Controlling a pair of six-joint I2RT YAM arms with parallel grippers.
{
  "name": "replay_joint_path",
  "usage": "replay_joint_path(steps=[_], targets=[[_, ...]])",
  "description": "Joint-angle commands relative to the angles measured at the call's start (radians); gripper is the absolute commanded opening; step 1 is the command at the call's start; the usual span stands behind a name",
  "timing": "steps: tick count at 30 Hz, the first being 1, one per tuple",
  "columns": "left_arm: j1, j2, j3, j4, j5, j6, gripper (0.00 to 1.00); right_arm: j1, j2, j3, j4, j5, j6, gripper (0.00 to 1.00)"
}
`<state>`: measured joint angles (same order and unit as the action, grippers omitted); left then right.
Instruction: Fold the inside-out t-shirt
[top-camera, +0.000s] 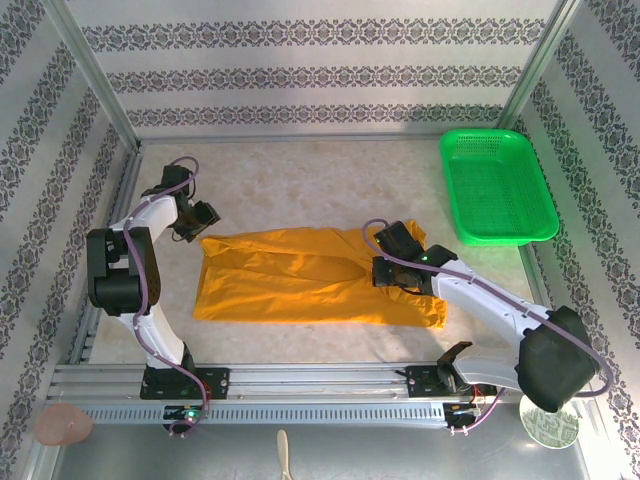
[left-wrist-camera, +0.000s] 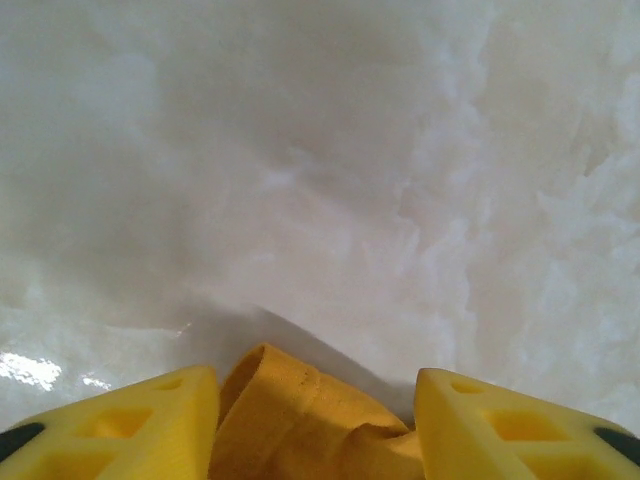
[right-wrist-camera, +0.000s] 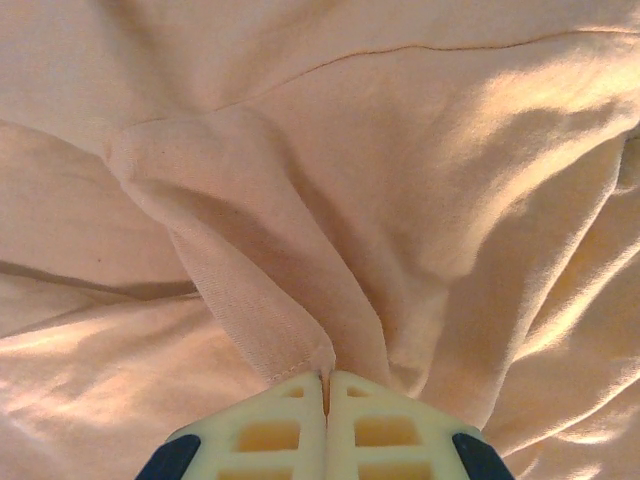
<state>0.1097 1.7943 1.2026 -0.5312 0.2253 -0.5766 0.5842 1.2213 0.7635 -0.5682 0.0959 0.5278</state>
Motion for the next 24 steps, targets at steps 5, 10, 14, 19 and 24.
replay_joint_path(steps=[5,10,14,19,24], targets=[[-0.014,-0.032,-0.034,-0.013,0.015,0.005,0.42,-0.012,0.004,0.010,0.001,0.004,0.016,0.00],[-0.019,-0.139,-0.137,0.022,0.076,-0.016,0.39,-0.021,-0.017,0.004,-0.018,0.011,0.024,0.00],[-0.020,-0.255,-0.256,0.044,0.121,-0.032,0.39,-0.034,-0.073,-0.008,-0.053,0.029,0.032,0.00],[-0.021,-0.342,-0.338,0.054,0.113,-0.051,0.43,-0.047,-0.069,-0.045,-0.033,0.006,0.040,0.00],[-0.024,-0.342,-0.350,0.031,0.081,-0.050,0.58,-0.047,-0.037,-0.054,-0.007,-0.004,0.043,0.00]])
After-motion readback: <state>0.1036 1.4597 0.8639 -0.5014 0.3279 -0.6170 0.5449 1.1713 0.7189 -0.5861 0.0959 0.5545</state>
